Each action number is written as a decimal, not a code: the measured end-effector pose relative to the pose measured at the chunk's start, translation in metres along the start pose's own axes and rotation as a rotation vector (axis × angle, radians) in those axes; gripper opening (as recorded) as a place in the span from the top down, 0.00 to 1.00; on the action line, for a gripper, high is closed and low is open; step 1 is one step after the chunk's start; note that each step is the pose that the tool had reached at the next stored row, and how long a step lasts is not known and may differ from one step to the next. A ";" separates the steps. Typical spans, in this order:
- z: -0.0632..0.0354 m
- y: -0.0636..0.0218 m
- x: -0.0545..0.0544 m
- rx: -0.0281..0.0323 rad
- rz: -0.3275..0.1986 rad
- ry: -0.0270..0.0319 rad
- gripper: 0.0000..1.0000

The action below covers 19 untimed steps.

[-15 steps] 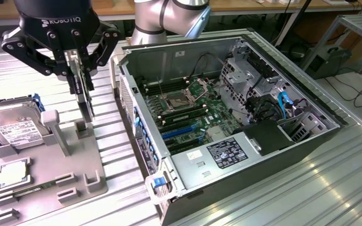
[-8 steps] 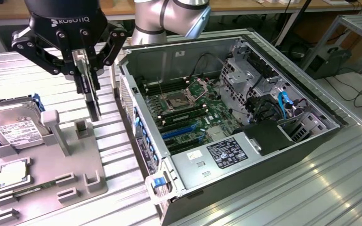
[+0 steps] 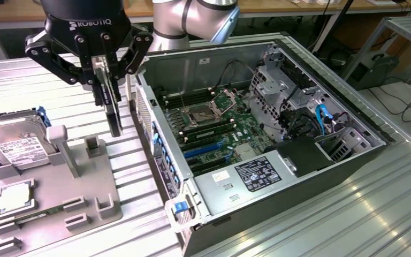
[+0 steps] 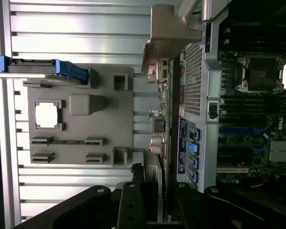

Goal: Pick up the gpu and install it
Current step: 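Pick up the gpu and move the gpu toward the slot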

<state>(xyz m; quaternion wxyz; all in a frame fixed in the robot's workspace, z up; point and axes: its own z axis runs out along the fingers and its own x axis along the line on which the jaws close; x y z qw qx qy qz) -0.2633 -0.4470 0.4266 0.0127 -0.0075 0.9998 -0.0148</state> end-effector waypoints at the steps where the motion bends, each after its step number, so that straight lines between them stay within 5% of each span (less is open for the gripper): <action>1: 0.0003 0.0000 -0.005 0.0045 0.000 0.0001 0.72; 7: 0.0016 -0.0004 -0.029 0.0264 -0.001 0.0004 0.72; 19: 0.0028 -0.0008 -0.056 0.0358 -0.001 0.0005 0.72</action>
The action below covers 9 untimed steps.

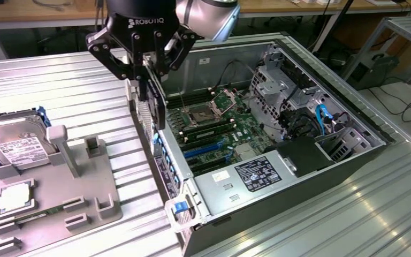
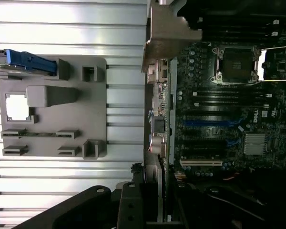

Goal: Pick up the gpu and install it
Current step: 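Pick up the gpu and move the gpu toward the slot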

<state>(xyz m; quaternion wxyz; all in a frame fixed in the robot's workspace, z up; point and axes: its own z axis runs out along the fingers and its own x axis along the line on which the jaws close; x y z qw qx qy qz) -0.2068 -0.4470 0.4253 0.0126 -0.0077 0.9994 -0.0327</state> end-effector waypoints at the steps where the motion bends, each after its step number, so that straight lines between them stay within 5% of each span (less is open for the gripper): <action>1: 0.0001 0.0000 -0.002 0.0006 0.000 0.0000 0.72; 9: 0.0010 -0.0003 -0.024 0.0068 0.000 0.0001 0.72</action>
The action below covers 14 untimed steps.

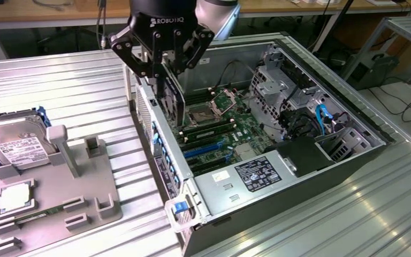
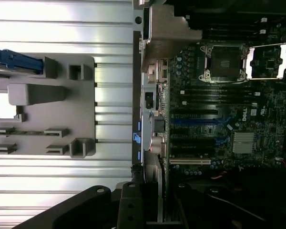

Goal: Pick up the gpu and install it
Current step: 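Pick up the gpu and move the gpu toward the slot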

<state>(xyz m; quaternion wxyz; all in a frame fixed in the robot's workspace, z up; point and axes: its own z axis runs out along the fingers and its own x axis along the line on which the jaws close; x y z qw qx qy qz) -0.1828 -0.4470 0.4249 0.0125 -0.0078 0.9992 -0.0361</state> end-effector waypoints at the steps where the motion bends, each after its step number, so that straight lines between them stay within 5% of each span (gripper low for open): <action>1: 0.0002 0.0000 -0.002 0.0006 0.000 0.0000 0.72; 14: 0.0016 -0.0003 -0.031 0.0125 0.000 0.0001 0.72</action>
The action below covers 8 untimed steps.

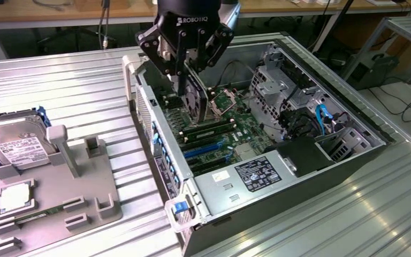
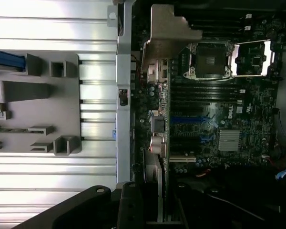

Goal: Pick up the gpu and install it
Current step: 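Pick up the gpu and move the gpu toward the slot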

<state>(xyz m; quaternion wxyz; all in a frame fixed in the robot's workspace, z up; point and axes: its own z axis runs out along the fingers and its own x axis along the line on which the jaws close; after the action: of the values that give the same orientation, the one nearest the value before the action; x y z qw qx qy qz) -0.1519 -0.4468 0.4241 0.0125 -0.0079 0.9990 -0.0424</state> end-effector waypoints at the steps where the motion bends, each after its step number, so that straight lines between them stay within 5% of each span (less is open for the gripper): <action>1: 0.0001 0.0000 -0.003 0.0029 0.000 0.0001 0.72; 8: 0.0016 0.0001 -0.026 0.0126 0.000 0.0003 0.72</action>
<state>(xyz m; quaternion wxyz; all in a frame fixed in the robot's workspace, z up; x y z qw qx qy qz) -0.1255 -0.4465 0.4232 0.0125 -0.0079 0.9987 -0.0486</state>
